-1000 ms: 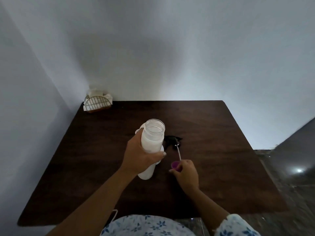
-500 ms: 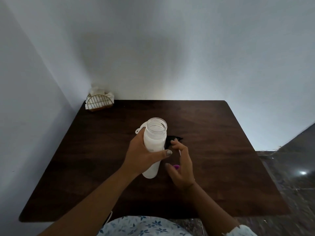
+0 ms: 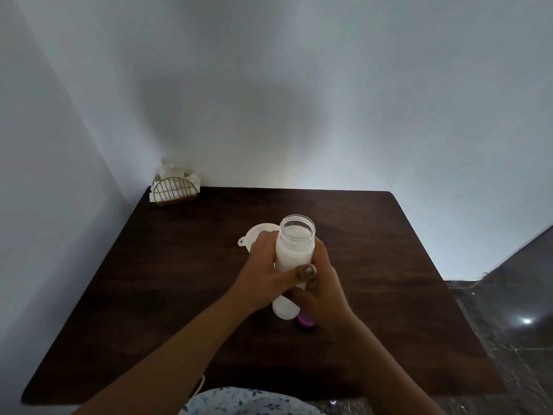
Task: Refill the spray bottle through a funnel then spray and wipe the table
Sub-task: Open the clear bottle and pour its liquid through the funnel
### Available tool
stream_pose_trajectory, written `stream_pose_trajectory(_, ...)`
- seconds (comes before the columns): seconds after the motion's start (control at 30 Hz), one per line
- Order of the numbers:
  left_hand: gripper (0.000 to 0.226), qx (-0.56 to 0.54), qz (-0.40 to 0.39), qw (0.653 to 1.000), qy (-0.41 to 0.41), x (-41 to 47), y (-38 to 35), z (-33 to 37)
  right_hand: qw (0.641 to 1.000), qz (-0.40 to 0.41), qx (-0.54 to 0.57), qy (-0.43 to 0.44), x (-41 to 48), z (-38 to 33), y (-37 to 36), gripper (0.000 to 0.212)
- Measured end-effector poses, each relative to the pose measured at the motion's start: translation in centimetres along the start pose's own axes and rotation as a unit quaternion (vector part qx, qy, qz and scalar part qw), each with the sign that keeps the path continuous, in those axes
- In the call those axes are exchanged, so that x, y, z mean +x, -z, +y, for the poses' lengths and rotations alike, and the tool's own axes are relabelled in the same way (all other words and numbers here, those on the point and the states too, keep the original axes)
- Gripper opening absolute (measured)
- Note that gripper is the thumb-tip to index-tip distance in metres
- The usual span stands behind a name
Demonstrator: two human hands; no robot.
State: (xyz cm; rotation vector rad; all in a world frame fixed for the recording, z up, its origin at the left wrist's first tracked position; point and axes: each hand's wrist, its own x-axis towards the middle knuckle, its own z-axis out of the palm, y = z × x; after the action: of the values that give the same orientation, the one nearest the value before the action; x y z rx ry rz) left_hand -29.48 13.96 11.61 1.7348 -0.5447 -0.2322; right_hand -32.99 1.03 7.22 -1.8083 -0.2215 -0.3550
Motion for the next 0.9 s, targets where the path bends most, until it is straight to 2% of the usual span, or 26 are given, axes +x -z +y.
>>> stream_pose_trajectory(0.07,0.075,0.065,0.001,0.998,-0.006,0.3,0.6,-0.1,1.000,0.013,-0.020,-0.020,0.1,0.3,0.4,0.078)
stream_pose_trajectory(0.17,0.083,0.153,0.057,0.987,0.013,1.2,2.0,-0.7,0.996,0.027,-0.055,-0.061,0.3,1.4,1.4,0.081)
stream_pose_trajectory(0.27,0.090,0.266,0.116,0.955,0.054,3.0,3.3,-2.2,0.990,0.050,-0.107,-0.071,0.6,2.2,2.1,0.088)
stream_pose_trajectory(0.33,0.093,0.352,0.107,0.927,0.075,4.3,3.8,-3.4,0.987,0.063,-0.126,-0.076,1.0,2.9,2.4,0.086)
stream_pose_trajectory(0.43,0.108,0.451,0.051,0.886,0.101,5.8,4.1,-5.1,0.978,0.061,-0.172,-0.096,1.8,4.1,3.0,0.082)
stream_pose_trajectory(0.57,0.118,0.442,-0.010,0.885,0.148,6.5,3.8,-6.5,0.954,0.039,-0.287,-0.073,3.0,5.4,3.7,0.086)
stream_pose_trajectory(0.7,0.117,0.430,-0.023,0.889,0.156,6.7,4.0,-7.0,0.939,0.011,-0.338,-0.067,3.9,6.2,4.7,0.087)
stream_pose_trajectory(0.9,0.107,0.338,-0.032,0.930,0.144,6.5,4.8,-7.6,0.918,-0.014,-0.392,-0.054,4.3,6.5,5.2,0.086)
